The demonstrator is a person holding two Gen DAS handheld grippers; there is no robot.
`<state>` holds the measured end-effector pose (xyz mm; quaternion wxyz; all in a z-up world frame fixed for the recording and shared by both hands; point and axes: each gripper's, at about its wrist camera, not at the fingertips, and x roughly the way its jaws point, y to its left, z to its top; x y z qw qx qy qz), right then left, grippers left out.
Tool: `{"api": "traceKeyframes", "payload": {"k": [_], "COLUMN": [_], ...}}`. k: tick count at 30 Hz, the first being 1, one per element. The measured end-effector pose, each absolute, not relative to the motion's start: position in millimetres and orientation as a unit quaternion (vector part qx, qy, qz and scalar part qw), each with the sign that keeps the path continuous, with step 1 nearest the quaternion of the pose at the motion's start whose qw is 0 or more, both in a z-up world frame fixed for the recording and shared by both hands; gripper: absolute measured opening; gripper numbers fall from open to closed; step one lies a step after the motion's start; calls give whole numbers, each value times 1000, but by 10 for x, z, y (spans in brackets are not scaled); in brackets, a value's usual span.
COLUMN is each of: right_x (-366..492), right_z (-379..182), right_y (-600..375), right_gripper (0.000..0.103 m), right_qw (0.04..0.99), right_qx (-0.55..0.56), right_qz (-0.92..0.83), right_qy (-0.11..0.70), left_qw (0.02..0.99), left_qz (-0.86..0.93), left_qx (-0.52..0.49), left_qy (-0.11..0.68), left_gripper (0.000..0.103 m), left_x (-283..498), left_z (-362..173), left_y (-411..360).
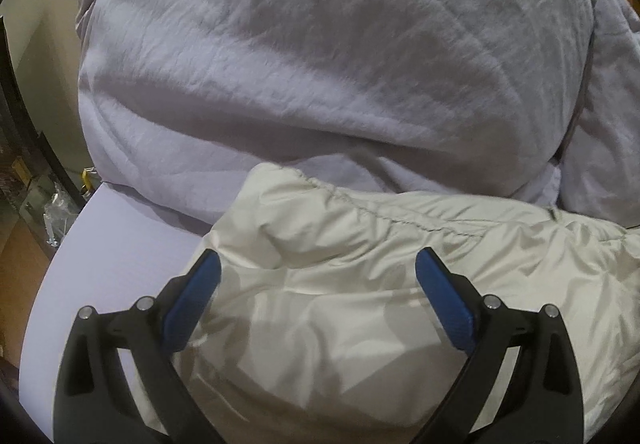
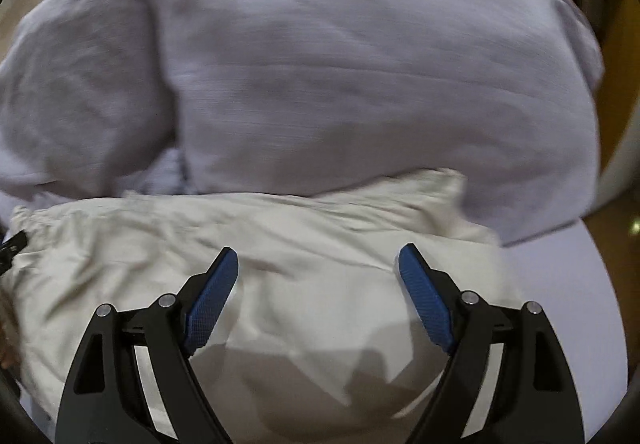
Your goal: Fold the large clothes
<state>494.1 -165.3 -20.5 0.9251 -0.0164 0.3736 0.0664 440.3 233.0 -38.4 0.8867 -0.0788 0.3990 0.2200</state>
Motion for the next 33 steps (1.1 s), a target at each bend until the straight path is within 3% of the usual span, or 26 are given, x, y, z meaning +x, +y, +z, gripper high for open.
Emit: {"api": "traceKeyframes", "payload": {"k": [20,26,33], "right_x": [5299,5422,5291], "right_z": [-910,-1055,-743], "right_y": [-1573,-1536,-1462], "right_gripper": [89,90,90], "right_qw": [920,915,914], "right_qx": [-40,-42,-3], "right_qz": [57,55,71], "right_qy": [386,397,400], "left_qw": [869,866,877], "left_qz": [246,246,229], "left_qx": [-87,-89,-92], "left_qy": [421,426,413], "left_gripper": [99,100,99], "left_x": [4528,4545,4401], "left_z": [-922,-899,-553], "left_y": [2835,2812,2488]}}
